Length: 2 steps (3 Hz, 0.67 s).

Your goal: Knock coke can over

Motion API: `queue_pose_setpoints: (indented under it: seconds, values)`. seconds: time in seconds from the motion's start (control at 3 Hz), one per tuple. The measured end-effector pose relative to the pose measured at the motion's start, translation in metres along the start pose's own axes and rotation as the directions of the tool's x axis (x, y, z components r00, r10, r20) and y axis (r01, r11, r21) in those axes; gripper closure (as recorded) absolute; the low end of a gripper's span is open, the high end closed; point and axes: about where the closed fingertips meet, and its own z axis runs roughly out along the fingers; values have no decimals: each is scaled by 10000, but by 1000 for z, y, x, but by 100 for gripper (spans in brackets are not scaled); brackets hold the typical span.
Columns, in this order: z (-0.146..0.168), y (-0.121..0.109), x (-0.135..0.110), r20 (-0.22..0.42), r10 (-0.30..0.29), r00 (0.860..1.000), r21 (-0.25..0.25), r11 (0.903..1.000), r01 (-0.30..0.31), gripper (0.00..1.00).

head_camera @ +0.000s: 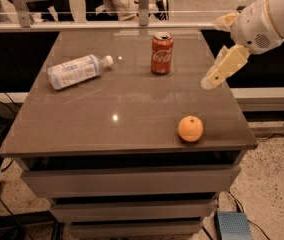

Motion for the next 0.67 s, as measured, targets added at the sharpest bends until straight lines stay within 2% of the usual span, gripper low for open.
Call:
queue_pose_setpoints:
  seconds: [0.33, 0.67]
  values:
    - [28, -15, 3, 474, 160, 9987, 120, 9998, -166, 0]
    - [59, -43, 0, 1269, 662, 9897, 358, 9968, -713, 0]
